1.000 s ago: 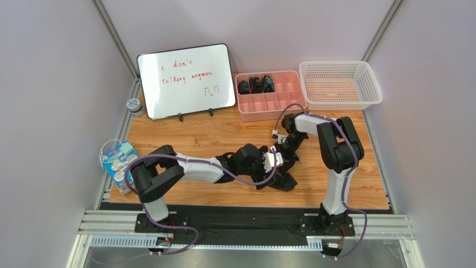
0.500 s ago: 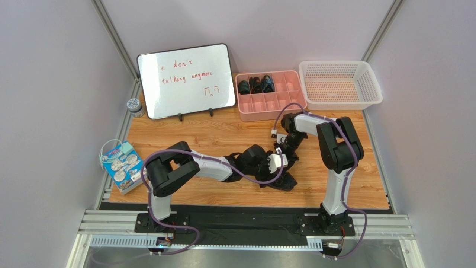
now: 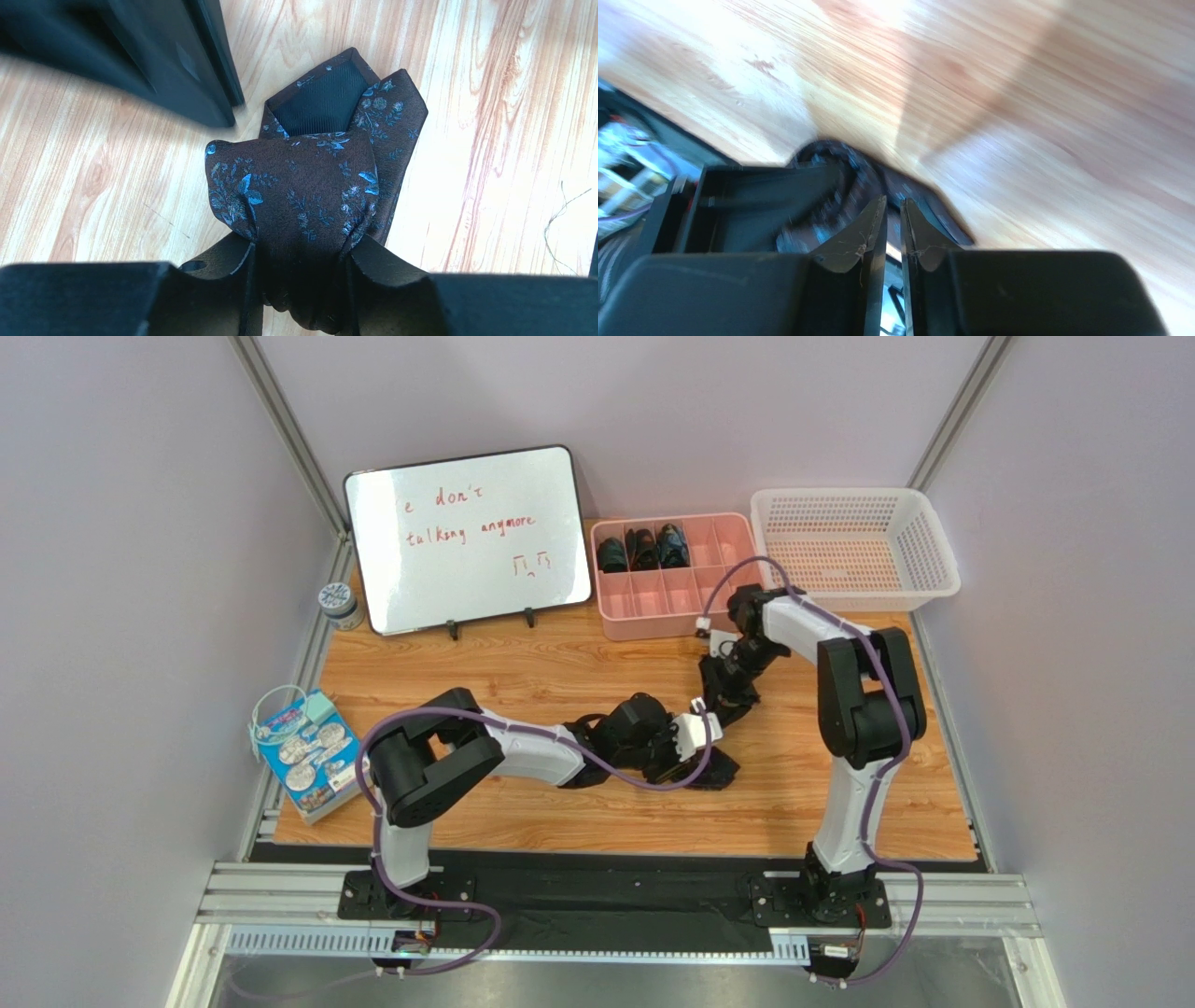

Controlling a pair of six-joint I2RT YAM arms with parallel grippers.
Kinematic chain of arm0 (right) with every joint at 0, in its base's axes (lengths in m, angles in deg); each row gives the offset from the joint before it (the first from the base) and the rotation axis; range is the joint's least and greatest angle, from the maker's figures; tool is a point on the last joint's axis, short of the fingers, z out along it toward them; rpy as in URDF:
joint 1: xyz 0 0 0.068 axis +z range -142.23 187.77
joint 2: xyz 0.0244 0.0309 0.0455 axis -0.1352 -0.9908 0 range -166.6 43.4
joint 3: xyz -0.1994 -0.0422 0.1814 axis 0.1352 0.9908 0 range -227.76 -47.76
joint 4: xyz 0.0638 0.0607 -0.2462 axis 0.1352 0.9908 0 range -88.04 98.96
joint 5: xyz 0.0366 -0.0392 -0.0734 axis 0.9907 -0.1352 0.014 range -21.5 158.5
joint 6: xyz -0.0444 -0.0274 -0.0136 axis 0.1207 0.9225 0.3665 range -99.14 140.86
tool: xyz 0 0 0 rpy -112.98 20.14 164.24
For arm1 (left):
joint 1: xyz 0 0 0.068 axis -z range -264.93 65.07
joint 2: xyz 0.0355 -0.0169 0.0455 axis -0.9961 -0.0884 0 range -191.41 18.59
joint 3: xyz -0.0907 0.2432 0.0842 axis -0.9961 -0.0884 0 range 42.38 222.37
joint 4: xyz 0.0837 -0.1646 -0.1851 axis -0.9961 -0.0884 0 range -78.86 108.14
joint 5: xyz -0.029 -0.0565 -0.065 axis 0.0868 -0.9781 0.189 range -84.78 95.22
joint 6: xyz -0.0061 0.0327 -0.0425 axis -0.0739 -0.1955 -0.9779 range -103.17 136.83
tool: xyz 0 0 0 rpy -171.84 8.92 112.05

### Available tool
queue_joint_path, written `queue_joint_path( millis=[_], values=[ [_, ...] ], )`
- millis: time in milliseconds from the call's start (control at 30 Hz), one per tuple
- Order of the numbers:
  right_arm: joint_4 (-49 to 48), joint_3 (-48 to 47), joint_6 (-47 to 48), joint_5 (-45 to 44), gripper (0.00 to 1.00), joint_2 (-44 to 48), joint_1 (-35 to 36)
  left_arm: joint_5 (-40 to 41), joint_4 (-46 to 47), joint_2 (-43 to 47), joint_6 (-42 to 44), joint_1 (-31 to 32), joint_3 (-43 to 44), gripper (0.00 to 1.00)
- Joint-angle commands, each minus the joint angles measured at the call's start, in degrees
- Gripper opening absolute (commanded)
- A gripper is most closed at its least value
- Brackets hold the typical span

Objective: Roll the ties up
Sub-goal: Roll the tie at the center of the board.

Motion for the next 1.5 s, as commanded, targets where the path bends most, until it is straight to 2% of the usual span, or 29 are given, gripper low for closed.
queue_joint_path(
  millis=[0, 167, 433, 667, 833, 1067, 1300, 1400, 1467],
  values=[
    [4.6, 0.9, 2.9, 5.0, 0.17, 5.3, -5.6, 0.4, -5.2, -2.7, -1.3, -0.1, 0.4, 0.0],
    [6.3, 6.4, 4.2, 8.9, 0.1, 6.2, -5.7, 0.0, -6.1, -3.4, -2.3, -0.5, 1.6, 0.0],
    [0.8, 10.6, 3.1, 4.0, 0.06, 4.7, -3.5, -1.2, -6.6, -3.5, -2.7, -1.2, 2.1, 0.0],
    [-5.3, 9.6, 0.6, -7.4, 0.03, 0.0, -1.5, -2.8, -4.3, -2.7, -3.0, -2.1, 1.4, 0.0],
    [-5.0, 8.0, 1.0, -11.8, 0.03, -1.5, 0.8, -4.9, -0.1, -1.2, -4.3, -3.8, 0.3, 0.0],
    [-3.9, 6.3, 0.8, -15.0, 0.02, -2.6, 2.3, -10.2, 8.5, 1.0, -7.5, -5.6, -1.9, 0.0],
    [-2.5, 3.3, 0.6, -16.5, 0.02, -4.5, 2.4, -16.5, 18.2, 2.7, -5.4, -6.1, -8.3, 0.0],
    [-2.1, 2.6, 1.1, -15.7, 0.02, -4.7, 2.0, -18.0, 15.8, 2.7, -3.1, -6.1, -8.5, 0.0],
    [-1.3, 2.4, 1.6, -11.7, 0.01, -3.8, 1.0, -17.1, 12.6, 2.0, -1.9, -6.1, -7.3, 0.0]
  ],
)
